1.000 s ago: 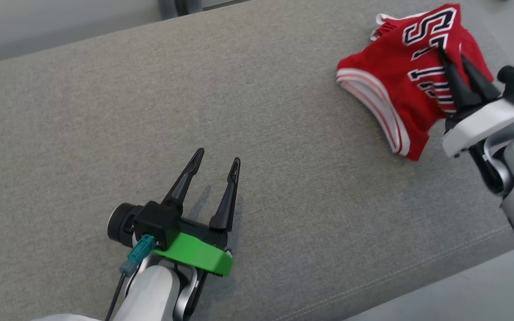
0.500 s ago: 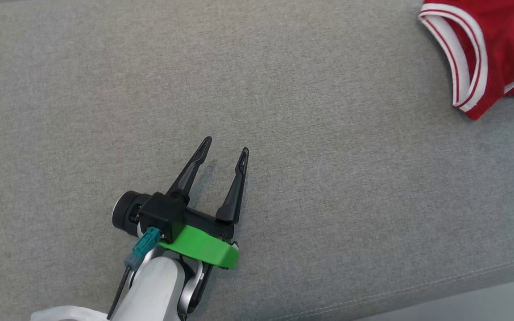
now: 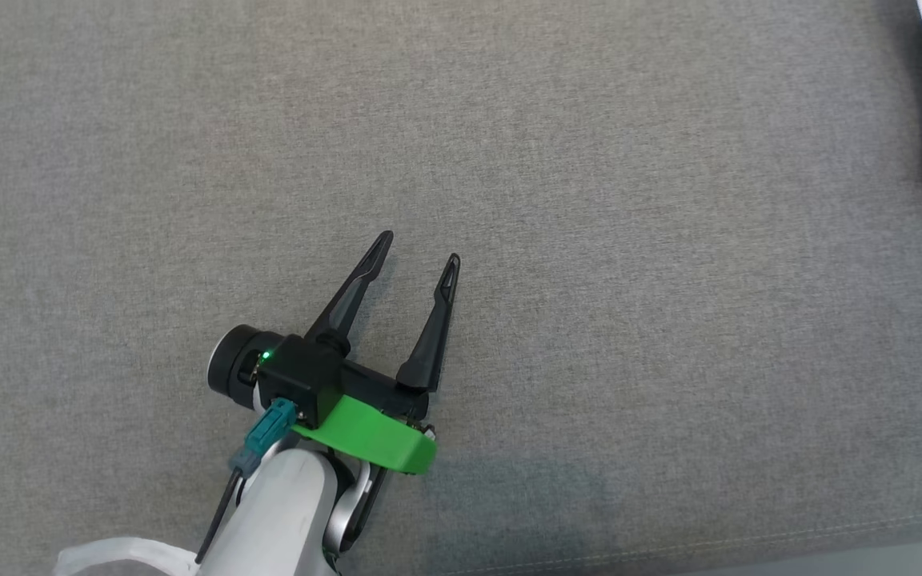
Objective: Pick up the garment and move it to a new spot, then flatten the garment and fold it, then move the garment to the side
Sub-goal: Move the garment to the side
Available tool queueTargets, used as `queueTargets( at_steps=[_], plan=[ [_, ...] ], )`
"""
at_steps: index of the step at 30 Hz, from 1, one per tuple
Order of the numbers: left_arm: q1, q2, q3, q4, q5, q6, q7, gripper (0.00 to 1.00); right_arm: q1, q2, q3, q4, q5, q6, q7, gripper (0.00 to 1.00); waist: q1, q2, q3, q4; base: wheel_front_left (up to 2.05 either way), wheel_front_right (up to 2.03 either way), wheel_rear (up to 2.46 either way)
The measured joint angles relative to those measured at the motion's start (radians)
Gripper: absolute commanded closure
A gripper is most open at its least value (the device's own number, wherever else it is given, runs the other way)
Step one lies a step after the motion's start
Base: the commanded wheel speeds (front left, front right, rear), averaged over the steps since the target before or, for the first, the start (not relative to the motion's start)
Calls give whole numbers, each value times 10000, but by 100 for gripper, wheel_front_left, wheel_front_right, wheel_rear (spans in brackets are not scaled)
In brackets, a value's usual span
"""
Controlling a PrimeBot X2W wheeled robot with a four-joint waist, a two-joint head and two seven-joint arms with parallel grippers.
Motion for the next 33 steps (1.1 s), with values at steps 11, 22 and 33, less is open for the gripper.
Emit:
queueTargets(
  at_steps=[11,22,33],
  plan=[
    [-145,0,-10,-65,59,-8,0,0,-404,-186,-3181,734,-2646,2,-516,0,0,0,584,538,0,0,0],
    [-139,-2,345,8,105,207,0,0,1107,2282,-3852,-2819,-3580,2,-525,0,0,0,131,455,0,0,0],
    [490,2,1221,167,205,535,0,0,3327,4165,-1894,-4740,-2686,2,-525,0,0,-1,-952,400,0,0,0]
  ],
)
